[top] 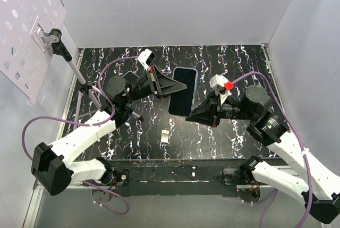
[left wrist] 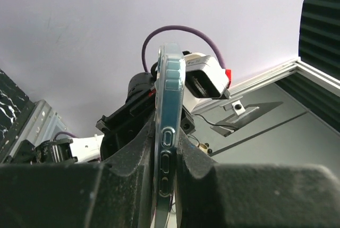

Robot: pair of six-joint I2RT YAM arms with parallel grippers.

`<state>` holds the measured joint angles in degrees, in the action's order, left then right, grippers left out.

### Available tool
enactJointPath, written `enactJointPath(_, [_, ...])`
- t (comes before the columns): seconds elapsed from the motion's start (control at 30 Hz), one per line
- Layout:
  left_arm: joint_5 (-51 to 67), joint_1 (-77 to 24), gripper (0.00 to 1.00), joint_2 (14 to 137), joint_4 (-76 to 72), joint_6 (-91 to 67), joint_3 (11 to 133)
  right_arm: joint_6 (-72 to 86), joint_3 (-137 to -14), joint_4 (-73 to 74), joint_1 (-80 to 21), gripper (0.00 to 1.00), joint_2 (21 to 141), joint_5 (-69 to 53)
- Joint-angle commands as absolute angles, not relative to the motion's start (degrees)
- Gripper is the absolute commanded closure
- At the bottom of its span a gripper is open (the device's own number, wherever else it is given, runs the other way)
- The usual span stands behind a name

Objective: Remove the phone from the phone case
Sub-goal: Remove the phone case from the phone.

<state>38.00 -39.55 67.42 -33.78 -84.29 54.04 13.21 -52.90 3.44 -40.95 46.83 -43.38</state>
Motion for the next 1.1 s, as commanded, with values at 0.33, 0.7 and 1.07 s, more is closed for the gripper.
enactJointPath(0.33, [15.84, -40.96, 1.0, 54.59, -7.21, -62.32, 56.26, 37.16, -57.74, 29.79, -40.43, 0.68, 42.99, -22.4])
enactJointPath(0.7, [14.06, -40.6, 1.0, 54.93, -10.9, -64.51, 53.09, 58.88, -53.26, 3.0, -40.34, 0.58, 40.07, -35.07])
enactJointPath(1.07, [15.64, -40.61, 1.0, 54.49, -13.09, -66.79, 51.77, 57.48, -53.53, 3.08, -39.81, 0.56, 44.73, -32.25])
